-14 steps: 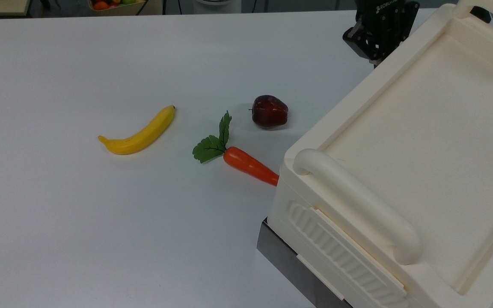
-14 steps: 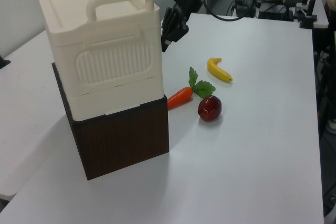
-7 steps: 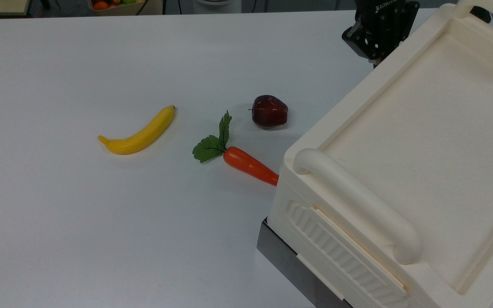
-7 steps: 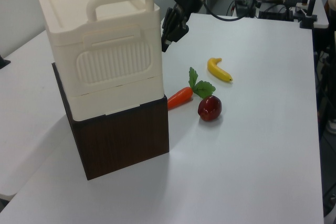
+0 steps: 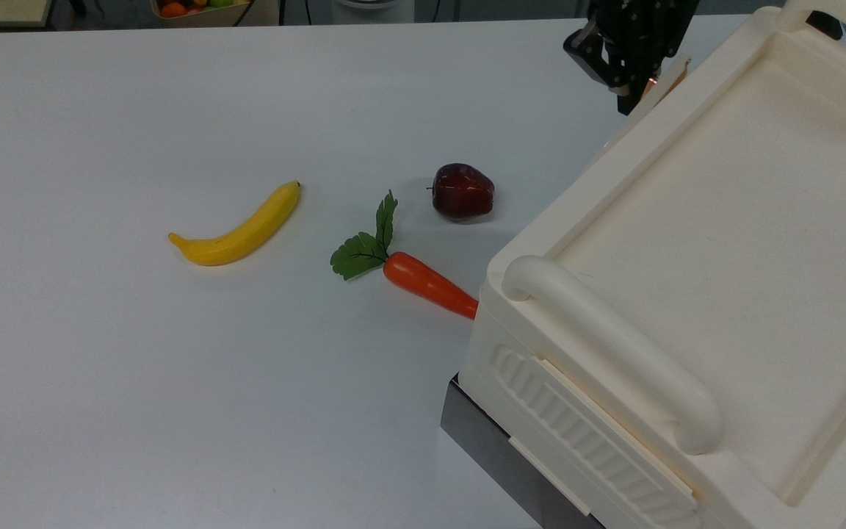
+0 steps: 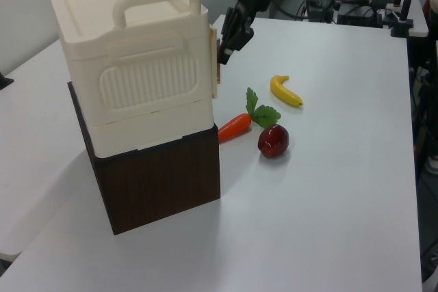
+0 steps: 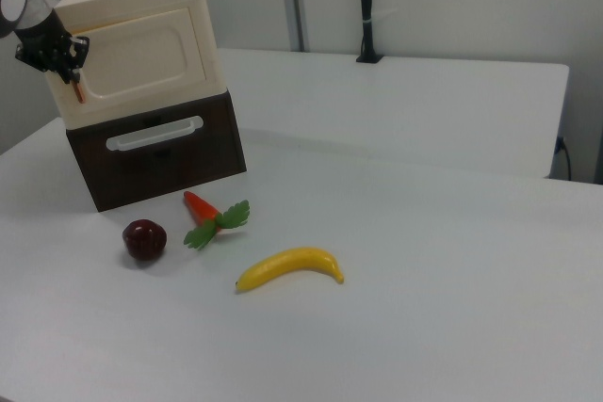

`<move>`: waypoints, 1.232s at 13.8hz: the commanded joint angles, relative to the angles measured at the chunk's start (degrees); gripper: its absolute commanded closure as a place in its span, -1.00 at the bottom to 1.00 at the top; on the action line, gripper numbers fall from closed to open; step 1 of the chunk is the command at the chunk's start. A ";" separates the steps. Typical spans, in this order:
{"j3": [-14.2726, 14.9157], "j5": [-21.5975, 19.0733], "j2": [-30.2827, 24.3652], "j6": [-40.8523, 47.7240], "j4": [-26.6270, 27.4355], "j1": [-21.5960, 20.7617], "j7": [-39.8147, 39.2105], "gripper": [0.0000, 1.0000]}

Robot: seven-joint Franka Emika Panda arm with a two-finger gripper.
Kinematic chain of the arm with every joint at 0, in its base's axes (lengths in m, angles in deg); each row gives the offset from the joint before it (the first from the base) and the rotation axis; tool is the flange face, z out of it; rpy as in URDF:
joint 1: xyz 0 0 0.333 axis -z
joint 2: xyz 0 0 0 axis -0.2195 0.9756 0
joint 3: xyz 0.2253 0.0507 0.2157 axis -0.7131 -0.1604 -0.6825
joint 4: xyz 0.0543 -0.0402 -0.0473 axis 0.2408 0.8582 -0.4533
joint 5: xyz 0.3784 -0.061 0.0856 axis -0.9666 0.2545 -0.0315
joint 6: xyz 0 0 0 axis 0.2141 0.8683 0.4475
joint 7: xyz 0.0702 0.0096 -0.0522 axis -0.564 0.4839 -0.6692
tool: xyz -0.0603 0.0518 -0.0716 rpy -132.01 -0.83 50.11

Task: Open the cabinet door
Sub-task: 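Pull the door edge outward, swinging the door open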

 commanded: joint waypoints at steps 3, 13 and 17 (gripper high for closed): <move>-0.21 -1.27 -2.92 5.78 3.02 2.20 1.33 0.65; 0.49 -0.57 -8.62 16.95 -0.40 10.90 1.07 -0.83; 0.32 -1.09 -10.21 21.79 -4.71 10.90 1.24 -0.99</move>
